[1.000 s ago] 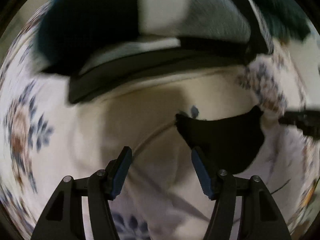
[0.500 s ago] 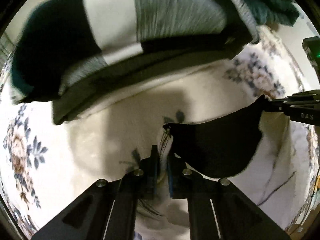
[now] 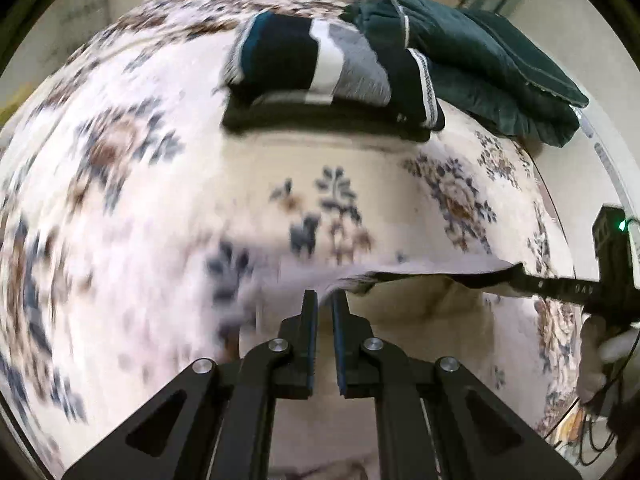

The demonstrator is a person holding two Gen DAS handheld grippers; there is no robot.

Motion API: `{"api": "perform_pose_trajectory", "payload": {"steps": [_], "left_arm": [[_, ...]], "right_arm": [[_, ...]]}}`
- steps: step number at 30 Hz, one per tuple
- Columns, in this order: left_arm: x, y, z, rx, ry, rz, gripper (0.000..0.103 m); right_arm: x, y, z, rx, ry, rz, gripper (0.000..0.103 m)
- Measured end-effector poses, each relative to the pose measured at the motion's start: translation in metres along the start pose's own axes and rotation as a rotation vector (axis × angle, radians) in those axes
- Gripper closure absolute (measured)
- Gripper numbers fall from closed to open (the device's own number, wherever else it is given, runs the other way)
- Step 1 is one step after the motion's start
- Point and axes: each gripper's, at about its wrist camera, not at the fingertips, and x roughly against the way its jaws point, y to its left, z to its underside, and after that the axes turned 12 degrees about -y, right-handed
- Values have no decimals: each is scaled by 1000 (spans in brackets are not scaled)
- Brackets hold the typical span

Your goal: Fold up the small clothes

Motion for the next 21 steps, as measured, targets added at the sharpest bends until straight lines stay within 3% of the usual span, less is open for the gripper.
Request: {"api": "perform_pose_trajectory", "payload": {"steps": [6,11,12,14,15,16,21], "left_arm": [[18,16,62,111,90,-20,98],[3,53,77,443,171,67,96],[-3,60,76,513,177,88,90],[-14,67,75,600,167,113,65],[-20,69,74,626,159,118,45],[-26,70,73,655,153,127,42],[-59,63,66,703,160,172,42]], "right_arm": [[19,-23,82,-34,78,24,98],[6,-32,122,-32,186,41,97],[4,-37,125,-60,202,43,90],[1,-45,128,-132,236,36,74],[2,-50,127,-184,241,27,63],[6,-54,127,-222,230,19,58],[25,-76,133,-438,172,-48,52]]}}
